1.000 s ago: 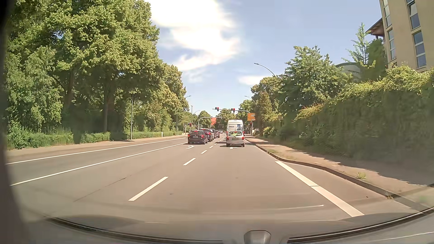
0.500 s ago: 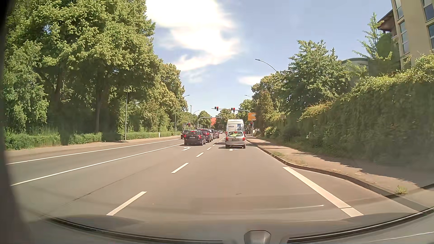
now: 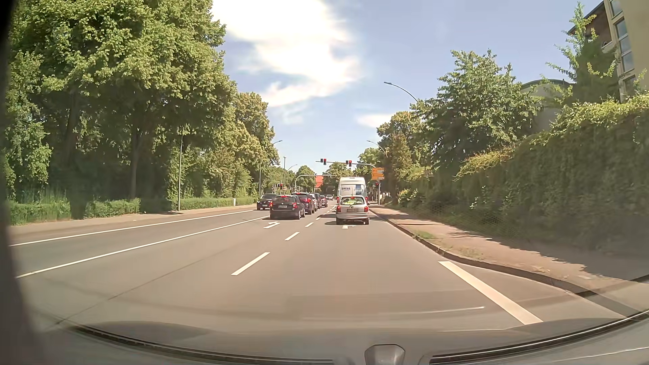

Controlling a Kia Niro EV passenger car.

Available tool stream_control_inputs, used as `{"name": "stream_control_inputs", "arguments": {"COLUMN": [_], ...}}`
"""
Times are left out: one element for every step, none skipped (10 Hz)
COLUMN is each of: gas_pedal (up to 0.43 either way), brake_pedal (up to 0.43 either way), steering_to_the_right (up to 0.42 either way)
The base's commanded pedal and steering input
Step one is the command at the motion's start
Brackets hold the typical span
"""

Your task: Follow the waypoints while adhering to traffic rules and regulations

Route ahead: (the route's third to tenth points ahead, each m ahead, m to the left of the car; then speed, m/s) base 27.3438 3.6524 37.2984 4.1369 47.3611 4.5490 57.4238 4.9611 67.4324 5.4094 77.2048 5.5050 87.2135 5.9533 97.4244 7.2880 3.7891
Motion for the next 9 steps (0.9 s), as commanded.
{"name": "stream_control_inputs", "arguments": {"gas_pedal": [0.000, 0.000, 0.000, 0.000, 0.000, 0.000, 0.000, 0.000, 0.000], "brake_pedal": [0.006, 0.006, 0.006, 0.006, 0.006, 0.006, 0.006, 0.006, 0.006], "steering_to_the_right": [0.003, 0.003, 0.003, 0.003, 0.004, 0.004, 0.004, 0.004, 0.004]}}
